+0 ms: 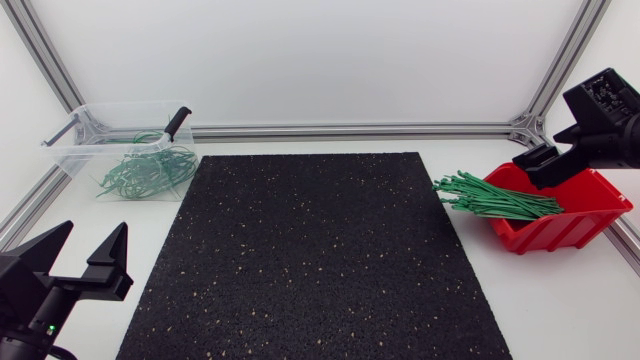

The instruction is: Take a green cable tie from the red box, thread the tail through the head to close it, then place it in the transparent bin on the left.

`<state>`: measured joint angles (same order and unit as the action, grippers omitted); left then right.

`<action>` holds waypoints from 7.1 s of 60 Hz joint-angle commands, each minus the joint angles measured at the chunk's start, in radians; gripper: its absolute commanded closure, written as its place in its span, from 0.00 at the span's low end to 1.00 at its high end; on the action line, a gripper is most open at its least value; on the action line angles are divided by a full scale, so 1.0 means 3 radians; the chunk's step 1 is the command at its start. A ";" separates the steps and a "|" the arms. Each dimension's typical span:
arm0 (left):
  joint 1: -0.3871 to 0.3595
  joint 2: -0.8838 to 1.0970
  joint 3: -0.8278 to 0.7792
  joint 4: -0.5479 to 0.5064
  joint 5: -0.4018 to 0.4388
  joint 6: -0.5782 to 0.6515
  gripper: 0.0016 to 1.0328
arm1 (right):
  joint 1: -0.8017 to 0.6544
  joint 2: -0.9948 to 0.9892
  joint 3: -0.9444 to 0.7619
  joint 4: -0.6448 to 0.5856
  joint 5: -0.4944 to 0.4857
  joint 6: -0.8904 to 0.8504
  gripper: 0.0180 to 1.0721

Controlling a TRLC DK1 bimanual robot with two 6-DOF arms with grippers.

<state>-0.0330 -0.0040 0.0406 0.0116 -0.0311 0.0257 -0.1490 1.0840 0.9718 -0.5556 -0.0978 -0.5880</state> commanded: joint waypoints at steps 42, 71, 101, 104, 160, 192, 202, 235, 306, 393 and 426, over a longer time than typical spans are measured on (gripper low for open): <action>-0.0008 -0.0022 -0.0135 -0.0044 0.0012 -0.0040 0.04 | -0.0219 0.1014 0.0212 -0.0602 -0.0206 -0.2223 0.44; -0.0002 -0.0022 -0.0135 -0.0059 0.0042 -0.0040 0.04 | -0.0281 0.1198 -0.0115 -0.0480 -0.0190 -0.2918 0.44; -0.0002 -0.0022 -0.0135 -0.0059 0.0042 -0.0040 0.04 | -0.0219 0.1321 -0.0238 -0.0219 -0.0160 -0.3066 0.58; -0.0008 -0.0022 -0.0135 -0.0059 0.0042 -0.0040 0.04 | -0.0209 0.1326 -0.0243 -0.0173 -0.0160 -0.3061 0.58; -0.0033 -0.0022 -0.0135 -0.0059 0.0042 -0.0040 0.04 | -0.0086 0.1469 -0.0248 0.0119 -0.0032 -0.3087 0.65; -0.0028 -0.0022 -0.0135 -0.0059 0.0047 -0.0040 0.04 | -0.0107 0.1244 -0.0468 0.0088 -0.0032 -0.3250 0.77; -0.0033 -0.0022 -0.0130 -0.0059 0.0047 -0.0040 0.04 | -0.0117 0.1239 -0.0483 0.0154 -0.0022 -0.3307 0.77; -0.0033 -0.0022 -0.0135 -0.0059 0.0047 -0.0040 0.04 | 0.0021 0.1096 -0.0606 0.0354 0.0209 -0.3828 0.77; -0.0033 -0.0022 -0.0135 -0.0054 0.0047 -0.0040 0.04 | 0.0082 0.0876 -0.0350 0.0027 0.0209 -0.3629 0.95; -0.0084 -0.0028 -0.0135 -0.0059 0.0047 -0.0101 0.04 | 0.1509 0.0590 0.2344 -0.1349 -0.0804 0.0559 0.95; -0.0100 -0.0028 -0.0130 -0.0064 0.0047 -0.0122 0.04 | 0.2082 0.1229 0.1823 -0.0275 -0.1044 0.2875 0.95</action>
<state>-0.0566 -0.0040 0.0406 0.0086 -0.0223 0.0181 0.4587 1.4235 1.5711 -0.6857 -0.3969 0.1646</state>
